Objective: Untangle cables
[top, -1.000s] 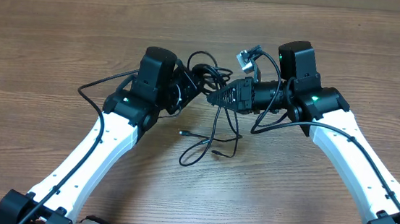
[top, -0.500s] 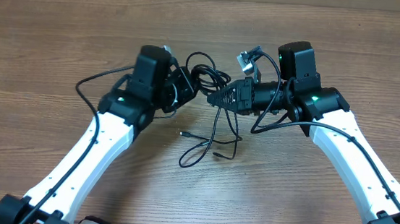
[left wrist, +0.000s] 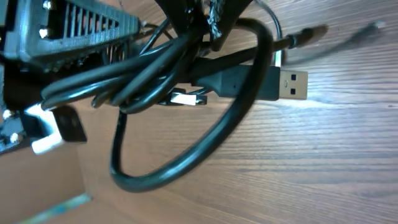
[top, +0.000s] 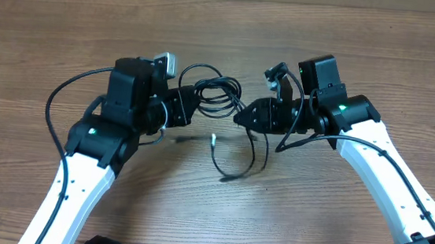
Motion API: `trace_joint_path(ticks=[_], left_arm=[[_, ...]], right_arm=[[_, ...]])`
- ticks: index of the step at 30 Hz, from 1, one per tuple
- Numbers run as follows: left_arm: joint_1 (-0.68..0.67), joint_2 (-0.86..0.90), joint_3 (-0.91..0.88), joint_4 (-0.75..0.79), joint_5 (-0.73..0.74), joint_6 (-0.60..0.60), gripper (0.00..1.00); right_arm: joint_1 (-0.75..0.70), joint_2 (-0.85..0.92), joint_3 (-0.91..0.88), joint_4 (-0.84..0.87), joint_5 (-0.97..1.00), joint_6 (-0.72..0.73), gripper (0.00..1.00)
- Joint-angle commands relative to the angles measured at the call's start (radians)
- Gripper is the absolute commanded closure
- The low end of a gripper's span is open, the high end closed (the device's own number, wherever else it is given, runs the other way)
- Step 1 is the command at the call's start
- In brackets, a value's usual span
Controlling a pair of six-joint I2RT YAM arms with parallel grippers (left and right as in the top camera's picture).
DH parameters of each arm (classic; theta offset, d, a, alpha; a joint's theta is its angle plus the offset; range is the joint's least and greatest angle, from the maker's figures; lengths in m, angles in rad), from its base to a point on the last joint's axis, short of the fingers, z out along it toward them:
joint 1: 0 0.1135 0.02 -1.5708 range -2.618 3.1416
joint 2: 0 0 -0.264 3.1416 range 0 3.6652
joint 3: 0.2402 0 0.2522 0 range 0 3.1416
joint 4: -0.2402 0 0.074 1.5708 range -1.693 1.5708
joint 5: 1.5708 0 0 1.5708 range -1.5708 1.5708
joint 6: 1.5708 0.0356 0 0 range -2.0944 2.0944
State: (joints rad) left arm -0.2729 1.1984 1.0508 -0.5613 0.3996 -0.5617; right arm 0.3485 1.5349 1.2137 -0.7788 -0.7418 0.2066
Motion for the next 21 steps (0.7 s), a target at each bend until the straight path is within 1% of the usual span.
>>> trace_joint_path(ticks=[1,4,6,7,9,10,12,14,16,18,21], left_arm=[[0.009,-0.022,-0.001,-0.046,-0.039,0.117,0.96],[0.009,-0.021,-0.001,-0.093,-0.081,0.118,0.96],[0.009,-0.021,-0.001,-0.109,-0.081,0.121,0.96],[0.009,-0.021,-0.001,-0.113,-0.080,0.121,0.96],[0.009,-0.021,-0.001,-0.114,-0.061,0.121,0.96],[0.009,-0.021,-0.001,-0.114,-0.049,0.121,0.96],[0.009,-0.021,-0.001,-0.114,-0.015,0.121,0.96],[0.009,-0.021,-0.001,-0.114,0.026,0.121,0.96],[0.009,-0.022,-0.001,-0.114,0.083,0.146,0.96],[0.009,-0.021,-0.001,-0.115,0.143,0.182,0.96],[0.010,-0.022,-0.001,-0.116,0.229,0.239,0.96]], right_arm=[[-0.009,-0.043,0.034,-0.023,0.056,-0.183,0.40],[-0.023,-0.081,0.055,-0.056,0.056,-0.237,0.33],[-0.024,-0.114,0.063,-0.061,0.056,-0.263,0.31],[-0.024,-0.130,0.063,-0.058,0.056,-0.282,0.27],[-0.017,-0.154,0.063,-0.058,0.056,-0.350,0.16],[-0.009,-0.158,0.063,-0.058,0.057,-0.391,0.13],[0.009,-0.154,0.061,-0.058,0.057,-0.465,0.11],[0.034,-0.139,0.061,-0.057,0.056,-0.530,0.11],[0.059,-0.123,0.061,-0.046,0.057,-0.558,0.14],[0.077,-0.107,0.061,-0.019,0.058,-0.579,0.21],[0.084,-0.090,0.061,0.030,0.094,-0.578,0.39]])
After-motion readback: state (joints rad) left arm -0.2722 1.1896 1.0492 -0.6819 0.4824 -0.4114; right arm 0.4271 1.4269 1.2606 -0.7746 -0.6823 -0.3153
